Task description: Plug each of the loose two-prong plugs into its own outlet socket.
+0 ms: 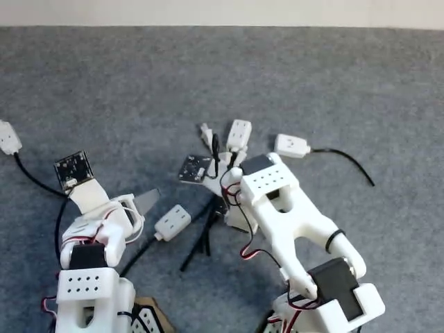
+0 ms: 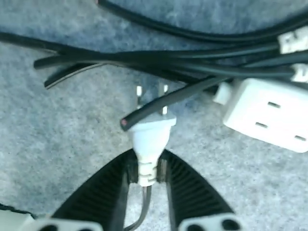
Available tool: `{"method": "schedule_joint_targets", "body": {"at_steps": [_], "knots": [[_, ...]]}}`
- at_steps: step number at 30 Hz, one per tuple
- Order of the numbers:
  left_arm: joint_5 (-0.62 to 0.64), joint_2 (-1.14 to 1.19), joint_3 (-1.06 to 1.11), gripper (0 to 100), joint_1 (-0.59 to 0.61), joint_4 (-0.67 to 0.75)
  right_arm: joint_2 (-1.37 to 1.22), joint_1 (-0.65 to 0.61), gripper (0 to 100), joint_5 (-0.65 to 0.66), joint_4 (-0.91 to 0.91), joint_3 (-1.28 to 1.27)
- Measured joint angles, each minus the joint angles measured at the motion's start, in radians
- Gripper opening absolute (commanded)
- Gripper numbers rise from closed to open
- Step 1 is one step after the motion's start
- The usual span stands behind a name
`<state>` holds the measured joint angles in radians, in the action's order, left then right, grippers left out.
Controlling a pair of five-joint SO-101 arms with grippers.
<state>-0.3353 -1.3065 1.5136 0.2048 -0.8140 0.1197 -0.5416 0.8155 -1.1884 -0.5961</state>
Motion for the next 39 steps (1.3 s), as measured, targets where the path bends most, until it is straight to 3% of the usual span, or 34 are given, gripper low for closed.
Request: {"method": "schedule_joint_targets", "body": {"at_steps": [13,25,27,29,39], "knots": [[0.000,0.000,0.000,42,0.000,0.000,0.000,0.000,17.0,0.000,0.003,0.000],[0.000,0.000,0.000,42,0.000,0.000,-0.138,0.006,16.8,0.002,0.124,0.000],[0.000,0.000,0.000,42,0.000,0.000,-0.140,0.011,11.9,0.002,0.124,0.009],[0.000,0.000,0.000,42,0.000,0.000,-0.140,0.021,0.4,0.002,0.124,0.012],[0.000,0.000,0.000,42,0.000,0.000,-0.140,0.084,0.5,0.002,0.046,0.061]]}}
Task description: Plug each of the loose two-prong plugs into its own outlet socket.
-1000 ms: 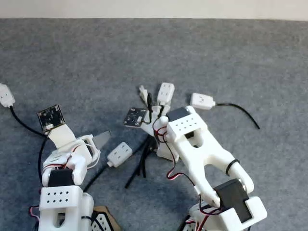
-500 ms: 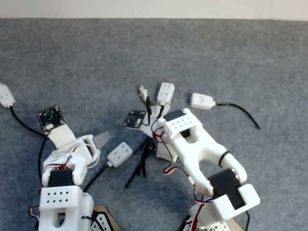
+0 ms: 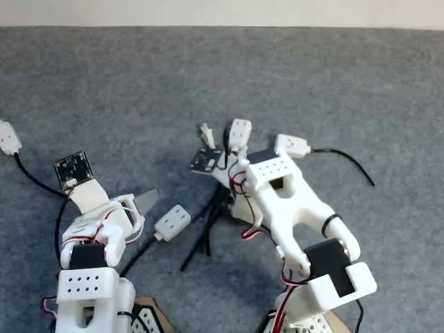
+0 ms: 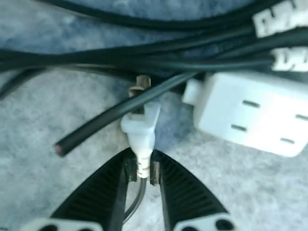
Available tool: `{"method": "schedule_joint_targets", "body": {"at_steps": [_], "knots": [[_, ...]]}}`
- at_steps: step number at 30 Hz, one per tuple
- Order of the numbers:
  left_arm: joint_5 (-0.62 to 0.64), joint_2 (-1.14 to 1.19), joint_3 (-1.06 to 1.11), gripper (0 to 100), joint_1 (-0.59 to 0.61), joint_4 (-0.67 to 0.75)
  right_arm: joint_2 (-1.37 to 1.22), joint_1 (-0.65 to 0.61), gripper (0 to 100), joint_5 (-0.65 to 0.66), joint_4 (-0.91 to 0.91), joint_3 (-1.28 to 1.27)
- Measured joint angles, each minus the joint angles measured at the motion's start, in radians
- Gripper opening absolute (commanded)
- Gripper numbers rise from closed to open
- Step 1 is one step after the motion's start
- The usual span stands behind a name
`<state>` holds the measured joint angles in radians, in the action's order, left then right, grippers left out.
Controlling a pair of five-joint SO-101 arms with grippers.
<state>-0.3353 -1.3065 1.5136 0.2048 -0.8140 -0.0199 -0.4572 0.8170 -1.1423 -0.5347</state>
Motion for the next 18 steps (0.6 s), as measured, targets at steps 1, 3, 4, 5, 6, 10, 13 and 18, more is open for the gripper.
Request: {"method": "schedule_joint_targets", "body": {"at_steps": [1,3,4,5,6,10,13,18], "knots": [[0.000,0.000,0.000,42,0.000,0.000,0.000,0.000,0.5,-0.005,-0.020,0.014],[0.000,0.000,0.000,42,0.000,0.000,-0.002,0.000,0.5,-0.057,-0.046,0.043],[0.000,0.000,0.000,42,0.000,0.000,0.005,0.000,0.5,-0.089,-0.054,0.054],[0.000,0.000,0.000,42,0.000,0.000,0.021,-0.002,0.5,-0.118,-0.055,0.058],[0.000,0.000,-0.006,42,0.000,0.000,0.048,-0.005,0.5,-0.143,-0.055,0.058],[0.000,0.000,-0.095,42,0.026,-0.044,0.203,-0.078,0.5,-0.235,0.011,0.006],[0.000,0.000,-0.196,42,0.025,-0.141,0.327,-0.121,0.5,-0.262,0.041,-0.071],[0.000,0.003,-0.388,42,0.025,-0.264,0.534,-0.163,0.5,-0.296,0.037,-0.104]]}}
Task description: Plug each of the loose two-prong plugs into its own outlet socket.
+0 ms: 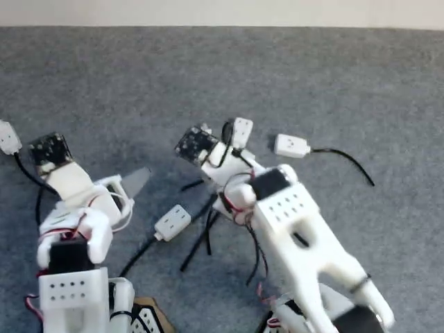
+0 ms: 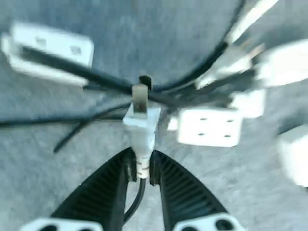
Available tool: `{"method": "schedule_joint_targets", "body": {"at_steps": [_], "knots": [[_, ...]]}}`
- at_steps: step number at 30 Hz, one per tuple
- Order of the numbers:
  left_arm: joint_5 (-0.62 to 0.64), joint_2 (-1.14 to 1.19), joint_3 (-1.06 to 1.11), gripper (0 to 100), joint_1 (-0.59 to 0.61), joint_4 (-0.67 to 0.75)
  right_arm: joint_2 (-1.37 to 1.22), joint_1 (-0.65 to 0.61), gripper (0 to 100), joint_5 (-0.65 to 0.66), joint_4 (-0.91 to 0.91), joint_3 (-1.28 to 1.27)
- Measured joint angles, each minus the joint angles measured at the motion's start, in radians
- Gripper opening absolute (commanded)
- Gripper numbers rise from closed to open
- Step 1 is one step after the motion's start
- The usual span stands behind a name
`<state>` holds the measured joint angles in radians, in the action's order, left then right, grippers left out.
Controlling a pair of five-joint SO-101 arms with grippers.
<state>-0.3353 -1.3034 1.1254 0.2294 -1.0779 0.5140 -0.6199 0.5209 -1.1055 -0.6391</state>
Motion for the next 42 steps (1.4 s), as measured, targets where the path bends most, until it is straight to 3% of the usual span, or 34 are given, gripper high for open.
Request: {"method": "schedule_joint_targets", "body": {"at_steps": [6,11,15,19,24,28,33,42], "knots": [[0.000,0.193,-0.322,42,0.003,-0.157,0.172,-0.132,0.5,-0.077,0.018,-0.002],[0.000,0.468,-0.578,43,0.003,-0.249,0.209,-0.226,0.5,-0.103,0.178,-0.146],[0.000,0.546,-0.681,43,0.003,-0.256,0.209,-0.270,0.5,-0.152,0.364,-0.345],[-0.015,0.514,-0.695,43,-0.021,-0.270,0.209,-0.250,0.5,-0.226,0.423,-0.387],[-0.031,0.358,-0.514,43,-0.126,-0.278,0.209,-0.224,0.5,-0.301,0.433,-0.387],[-0.032,0.153,-0.270,43,-0.190,-0.195,0.209,-0.222,0.5,-0.371,0.433,-0.402],[-0.031,-0.078,-0.043,43,-0.199,-0.141,0.209,-0.222,0.5,-0.399,0.451,-0.420],[-0.029,-0.146,0.140,43,-0.238,-0.068,0.209,-0.222,0.5,-0.400,0.450,-0.420]]}}
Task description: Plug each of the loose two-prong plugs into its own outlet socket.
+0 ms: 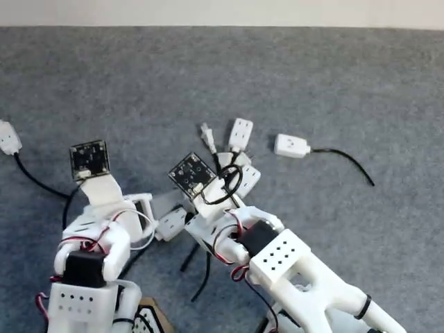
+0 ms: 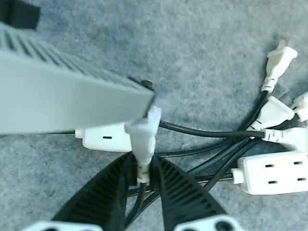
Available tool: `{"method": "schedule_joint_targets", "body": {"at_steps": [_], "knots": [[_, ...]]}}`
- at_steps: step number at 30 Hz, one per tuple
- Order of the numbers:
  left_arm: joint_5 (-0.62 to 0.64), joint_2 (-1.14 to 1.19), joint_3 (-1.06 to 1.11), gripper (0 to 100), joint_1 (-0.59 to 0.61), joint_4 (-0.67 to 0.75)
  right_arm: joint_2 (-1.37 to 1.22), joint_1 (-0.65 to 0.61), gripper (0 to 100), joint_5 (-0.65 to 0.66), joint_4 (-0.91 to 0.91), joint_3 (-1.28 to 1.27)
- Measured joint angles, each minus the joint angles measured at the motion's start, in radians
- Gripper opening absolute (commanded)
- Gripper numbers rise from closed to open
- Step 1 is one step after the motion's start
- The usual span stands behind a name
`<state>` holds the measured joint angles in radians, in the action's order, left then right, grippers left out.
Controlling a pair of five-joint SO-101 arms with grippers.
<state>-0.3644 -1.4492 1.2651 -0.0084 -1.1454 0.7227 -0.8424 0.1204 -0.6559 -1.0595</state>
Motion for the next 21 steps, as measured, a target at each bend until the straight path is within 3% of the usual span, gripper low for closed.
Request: {"method": "schedule_joint_targets", "body": {"at_steps": [7,14,21], "knots": [[0.000,-0.008,0.057,43,-0.006,0.029,0.000,0.000,0.5,0.000,-0.031,0.005],[0.000,-0.009,0.118,43,-0.003,0.084,0.000,0.005,0.5,0.021,-0.279,0.216],[0.000,-0.009,0.138,42,-0.061,0.086,0.000,0.009,0.5,0.043,-0.362,0.348]]}}
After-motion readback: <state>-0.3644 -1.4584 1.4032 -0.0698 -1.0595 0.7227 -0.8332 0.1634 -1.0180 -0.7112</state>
